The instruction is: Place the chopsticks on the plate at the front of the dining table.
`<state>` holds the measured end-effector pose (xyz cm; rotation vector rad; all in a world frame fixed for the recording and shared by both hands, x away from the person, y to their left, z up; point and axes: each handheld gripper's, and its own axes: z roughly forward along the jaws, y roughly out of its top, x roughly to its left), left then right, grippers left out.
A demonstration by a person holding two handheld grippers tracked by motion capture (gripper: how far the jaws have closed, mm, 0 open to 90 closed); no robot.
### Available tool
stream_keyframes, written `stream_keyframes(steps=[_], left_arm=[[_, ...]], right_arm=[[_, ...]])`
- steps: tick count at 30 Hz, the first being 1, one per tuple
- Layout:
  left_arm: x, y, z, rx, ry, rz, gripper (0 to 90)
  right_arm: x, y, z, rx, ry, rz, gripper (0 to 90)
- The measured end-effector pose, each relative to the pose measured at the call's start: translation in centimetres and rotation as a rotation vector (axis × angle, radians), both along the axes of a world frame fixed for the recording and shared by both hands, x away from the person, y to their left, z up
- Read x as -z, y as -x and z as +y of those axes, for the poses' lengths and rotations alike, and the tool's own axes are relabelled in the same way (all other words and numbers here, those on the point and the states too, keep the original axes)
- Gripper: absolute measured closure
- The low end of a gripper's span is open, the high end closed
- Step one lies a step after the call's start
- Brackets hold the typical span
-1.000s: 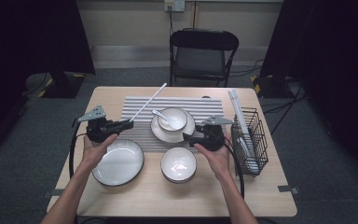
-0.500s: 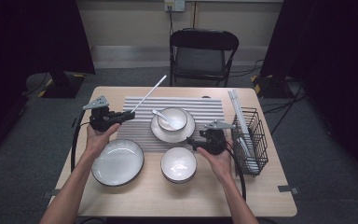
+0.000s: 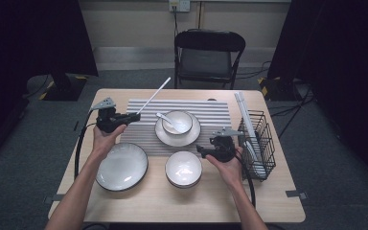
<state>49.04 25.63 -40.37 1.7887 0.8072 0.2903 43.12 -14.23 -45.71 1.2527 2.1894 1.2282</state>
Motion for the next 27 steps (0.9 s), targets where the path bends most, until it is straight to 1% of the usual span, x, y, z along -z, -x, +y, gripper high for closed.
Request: stream_keyframes(steps=[1, 2, 5, 7, 8, 9, 10, 12, 13, 14, 15, 16, 17, 18, 19, 20, 22, 23, 24, 26, 27], left_arm=[[0.0, 0.0, 0.0, 0.0, 0.0, 0.0, 86.1], [0.5, -0.1, -0.1, -0.002, 0.002, 0.015, 86.1], [1.2, -0.5, 0.0, -0.011, -0.003, 0.034, 86.0], [1.4, -0.6, 0.0, -0.014, -0.006, 0.042, 86.1], [1.7, -0.7, 0.0, -0.013, -0.006, 0.052, 86.1], [1.7, -0.7, 0.0, -0.013, -0.006, 0.052, 86.0], [1.8, -0.8, 0.1, -0.016, -0.001, 0.06, 86.0], [2.0, -1.0, 0.2, -0.025, -0.011, 0.068, 86.1], [2.2, -1.1, 0.3, -0.026, -0.021, 0.068, 86.0], [2.2, -1.1, 0.3, -0.026, -0.021, 0.068, 86.0], [2.3, -1.1, 0.4, -0.032, -0.022, 0.073, 86.0], [2.5, -1.2, 0.4, -0.031, -0.017, 0.079, 86.0], [2.8, -1.3, 0.5, -0.032, -0.015, 0.093, 86.0], [2.8, -1.3, 0.5, -0.032, -0.015, 0.093, 86.0], [3.0, -1.4, 0.5, -0.037, -0.031, 0.095, 86.0], [3.2, -1.4, 0.4, -0.035, -0.038, 0.099, 86.0], [3.3, -1.4, 0.5, -0.035, -0.04, 0.101, 86.0], [3.5, -1.5, 0.4, -0.037, -0.037, 0.109, 86.0], [3.5, -1.5, 0.4, -0.037, -0.037, 0.109, 86.0], [3.9, -1.7, 0.2, -0.035, -0.049, 0.123, 86.0], [4.0, -1.8, 0.1, -0.037, -0.057, 0.131, 86.0]], right_arm=[[0.0, 0.0, 0.0, 0.0, 0.0, 0.0, 32.3], [0.5, 0.0, -0.1, 0.006, 0.008, 0.01, 32.1], [1.1, 0.0, -0.2, 0.016, 0.021, 0.025, 31.7], [1.3, 0.0, -0.1, 0.016, 0.028, 0.028, 31.1], [1.7, -0.2, 0.0, 0.011, 0.059, 0.04, 30.8], [1.8, -0.2, 0.1, 0.011, 0.061, 0.041, 30.8], [1.9, -0.3, 0.1, 0.017, 0.056, 0.039, 30.8], [2.1, -0.4, 0.1, 0.019, 0.061, 0.044, 30.4], [2.2, -0.4, 0.1, 0.016, 0.071, 0.053, 29.9], [2.2, -0.4, 0.1, 0.016, 0.071, 0.053, 29.9], [2.3, -0.4, 0.2, 0.014, 0.089, 0.058, 29.9], [2.4, -0.4, 0.2, 0.013, 0.096, 0.059, 29.5], [2.6, -0.5, 0.2, 0.014, 0.094, 0.067, 28.6], [2.7, -0.5, 0.2, 0.018, 0.096, 0.071, 28.6], [2.7, -0.5, 0.2, 0.018, 0.096, 0.071, 28.6], [2.9, -0.5, 0.3, 0.013, 0.108, 0.076, 28.5], [3.0, -0.5, 0.3, 0.016, 0.115, 0.075, 28.4], [3.1, -0.5, 0.2, 0.022, 0.11, 0.074, 28.7], [3.2, -0.4, 0.2, 0.026, 0.106, 0.067, 29.1], [3.6, -0.4, 0.1, 0.03, 0.119, 0.071, 28.8], [3.7, -0.3, 0.1, 0.033, 0.117, 0.073, 28.8]])
